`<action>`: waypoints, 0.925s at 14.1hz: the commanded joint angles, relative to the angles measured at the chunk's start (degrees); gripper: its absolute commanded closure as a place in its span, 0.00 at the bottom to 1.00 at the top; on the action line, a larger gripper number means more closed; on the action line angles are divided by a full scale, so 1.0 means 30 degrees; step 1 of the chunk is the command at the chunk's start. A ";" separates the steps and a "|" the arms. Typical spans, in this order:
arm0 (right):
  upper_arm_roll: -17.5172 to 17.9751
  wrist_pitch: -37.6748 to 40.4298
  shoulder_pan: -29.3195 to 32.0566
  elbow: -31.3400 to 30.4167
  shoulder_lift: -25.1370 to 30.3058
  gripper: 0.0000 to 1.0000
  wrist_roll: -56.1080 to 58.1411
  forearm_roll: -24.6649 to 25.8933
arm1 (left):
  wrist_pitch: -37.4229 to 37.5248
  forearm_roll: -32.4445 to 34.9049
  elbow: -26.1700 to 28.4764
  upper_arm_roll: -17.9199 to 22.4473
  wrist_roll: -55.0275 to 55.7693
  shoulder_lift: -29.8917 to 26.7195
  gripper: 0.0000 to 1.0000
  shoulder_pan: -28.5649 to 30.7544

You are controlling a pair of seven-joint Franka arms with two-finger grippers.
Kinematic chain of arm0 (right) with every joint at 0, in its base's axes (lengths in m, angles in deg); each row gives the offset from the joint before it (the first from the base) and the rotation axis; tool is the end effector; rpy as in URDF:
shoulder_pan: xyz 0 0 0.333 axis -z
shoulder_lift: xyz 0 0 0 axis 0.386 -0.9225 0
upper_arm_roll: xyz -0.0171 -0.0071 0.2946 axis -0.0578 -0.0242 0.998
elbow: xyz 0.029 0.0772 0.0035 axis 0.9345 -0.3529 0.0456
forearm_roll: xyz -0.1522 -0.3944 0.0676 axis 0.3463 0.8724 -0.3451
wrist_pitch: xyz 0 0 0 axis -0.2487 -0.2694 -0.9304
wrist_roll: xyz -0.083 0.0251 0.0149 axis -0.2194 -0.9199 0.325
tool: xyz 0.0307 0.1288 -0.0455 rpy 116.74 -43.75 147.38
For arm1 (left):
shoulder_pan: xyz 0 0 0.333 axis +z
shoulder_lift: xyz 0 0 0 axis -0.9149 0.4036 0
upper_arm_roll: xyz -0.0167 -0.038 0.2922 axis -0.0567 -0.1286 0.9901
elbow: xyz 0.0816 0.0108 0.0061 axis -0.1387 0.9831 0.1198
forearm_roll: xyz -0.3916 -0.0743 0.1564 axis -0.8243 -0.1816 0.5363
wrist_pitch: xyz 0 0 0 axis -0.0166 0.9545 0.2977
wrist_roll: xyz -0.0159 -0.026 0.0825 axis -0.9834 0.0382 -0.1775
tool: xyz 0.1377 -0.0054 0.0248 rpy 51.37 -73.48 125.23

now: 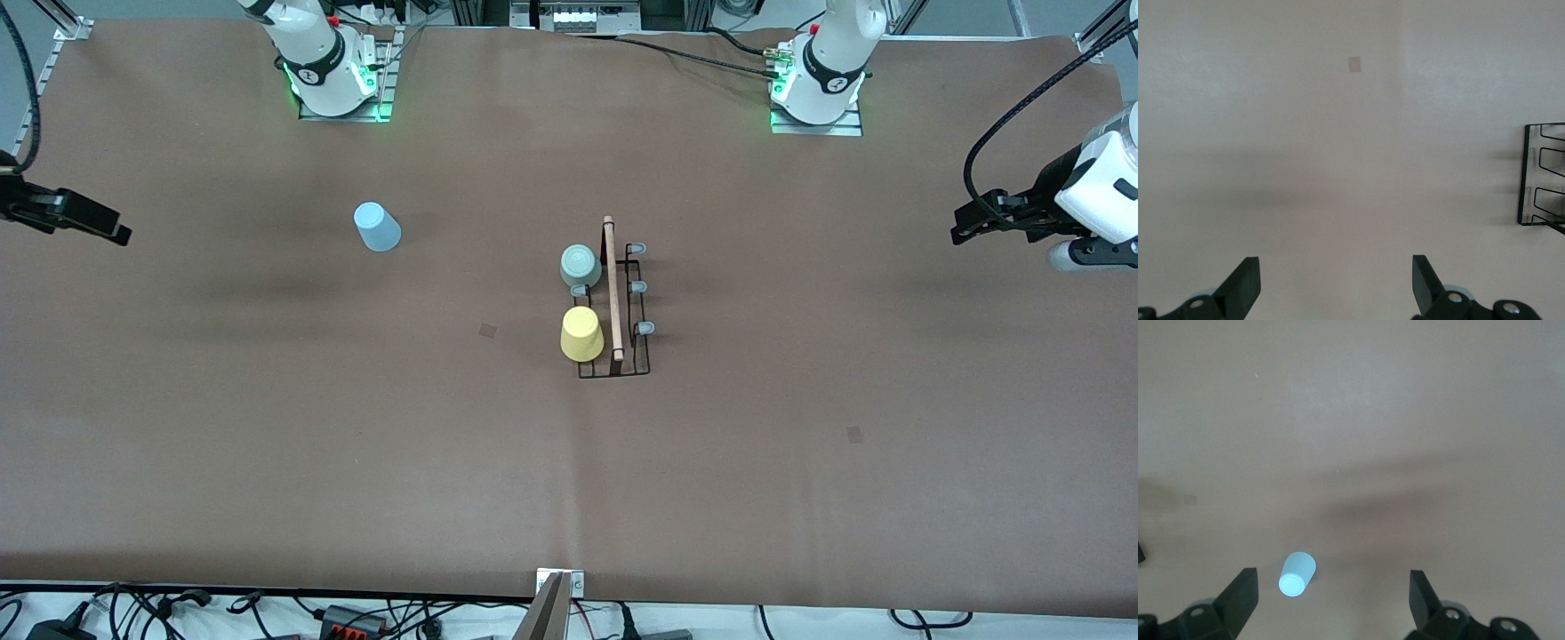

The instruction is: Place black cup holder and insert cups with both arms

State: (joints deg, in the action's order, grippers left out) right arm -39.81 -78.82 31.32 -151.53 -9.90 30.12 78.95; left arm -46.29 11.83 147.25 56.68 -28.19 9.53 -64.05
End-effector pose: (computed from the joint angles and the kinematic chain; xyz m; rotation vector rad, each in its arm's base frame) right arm 0.6132 -0.0204 0.5509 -3.1092 0.2255 0.1048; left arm 0.5929 0.0027 0.5203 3.1273 0.0794 -0.1222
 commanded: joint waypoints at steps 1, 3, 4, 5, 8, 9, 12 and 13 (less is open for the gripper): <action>0.0381 -0.0289 -0.0585 -0.0436 0.0520 0.00 -0.0369 0.0292 | 0.0307 -0.0306 -0.0579 0.0024 -0.0089 0.0277 0.00 -0.0043; 0.0382 -0.0377 -0.0645 -0.0436 0.0520 0.00 -0.0370 0.0175 | 0.0307 -0.0335 -0.0579 0.0053 -0.0089 0.0277 0.00 -0.0043; 0.0410 -0.0377 -0.0645 -0.0436 0.0520 0.00 -0.0370 0.0116 | 0.0307 -0.0335 -0.0579 0.0053 -0.0089 0.0277 0.00 -0.0043; 0.0382 -0.0348 -0.0674 -0.0436 0.0520 0.00 -0.0341 0.0087 | 0.0307 -0.0335 -0.0579 0.0024 -0.0089 0.0277 0.00 -0.0043; 0.0352 -0.0202 -0.0499 -0.0436 0.0491 0.00 -0.0341 -0.0001 | 0.0336 -0.0306 -0.0579 0.0053 -0.0089 0.0277 0.00 -0.0043; 0.0265 -0.0289 -0.0470 -0.0436 0.0462 0.00 -0.0341 -0.0030 | 0.0336 -0.0334 -0.0579 0.0024 -0.0089 0.0277 0.00 -0.0043; 0.0235 -0.0114 -0.0441 -0.0465 0.0520 0.00 -0.0341 -0.0031 | 0.0336 -0.0305 -0.0579 0.0053 -0.0089 0.0277 0.00 -0.0043; 0.0235 -0.0201 -0.0411 -0.0436 0.0462 0.00 -0.0341 -0.0031 | 0.0336 -0.0305 -0.0579 0.0024 -0.0089 0.0277 0.00 -0.0043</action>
State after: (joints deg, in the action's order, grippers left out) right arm -39.27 -79.19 29.58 -151.54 -9.75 29.51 79.05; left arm -46.29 11.83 147.25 56.68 -28.19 9.53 -64.05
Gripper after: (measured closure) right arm 0.000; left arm 0.000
